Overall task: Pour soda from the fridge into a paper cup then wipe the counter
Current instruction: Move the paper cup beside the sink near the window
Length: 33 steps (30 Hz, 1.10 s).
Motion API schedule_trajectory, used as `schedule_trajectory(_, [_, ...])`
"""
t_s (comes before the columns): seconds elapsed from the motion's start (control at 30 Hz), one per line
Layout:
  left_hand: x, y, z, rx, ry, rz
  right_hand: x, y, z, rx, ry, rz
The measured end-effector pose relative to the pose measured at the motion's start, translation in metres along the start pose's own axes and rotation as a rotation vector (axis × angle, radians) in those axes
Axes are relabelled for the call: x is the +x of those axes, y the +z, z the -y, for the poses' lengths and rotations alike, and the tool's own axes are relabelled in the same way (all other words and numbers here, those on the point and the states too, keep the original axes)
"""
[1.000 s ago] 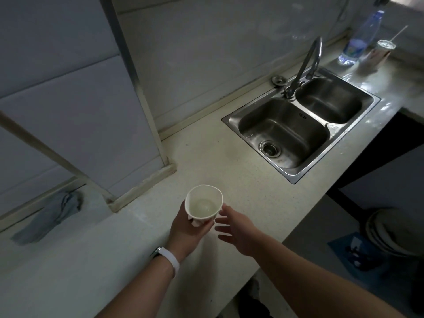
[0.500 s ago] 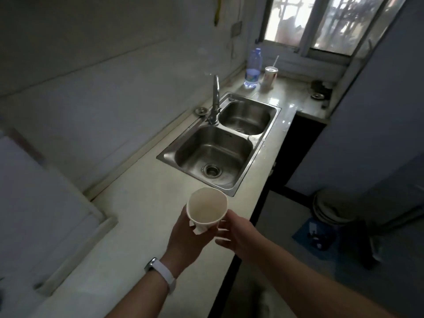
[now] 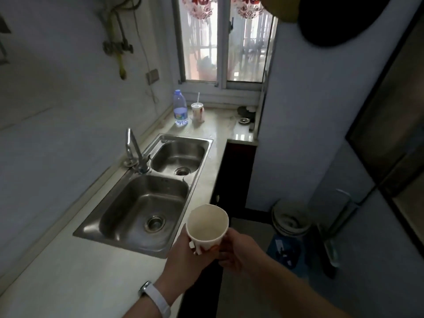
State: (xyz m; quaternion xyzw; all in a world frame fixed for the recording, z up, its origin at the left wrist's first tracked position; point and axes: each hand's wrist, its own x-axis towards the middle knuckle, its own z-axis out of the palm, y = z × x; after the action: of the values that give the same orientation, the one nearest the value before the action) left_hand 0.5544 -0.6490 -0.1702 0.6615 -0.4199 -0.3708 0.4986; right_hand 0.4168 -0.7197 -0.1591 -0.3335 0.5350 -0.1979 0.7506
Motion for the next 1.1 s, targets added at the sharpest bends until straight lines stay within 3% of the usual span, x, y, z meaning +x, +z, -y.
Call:
schedule_trajectory(0.53, [0.142,0.133,-0.112,0.07,0.137,0.052,0.05,-0.135,0.169,-0.084,-0.15,0.082])
schedule_trajectory(0.8, [0.224,0.152,-0.142,0.06,0.147,0.069,0.101,-0.152,0.238,-0.091,-0.167,0.09])
schedule_trajectory(1.1, [0.366,0.143,-0.132,0.028,0.106,0.094,0.217,-0.139,0.32,-0.106,-0.13,0.068])
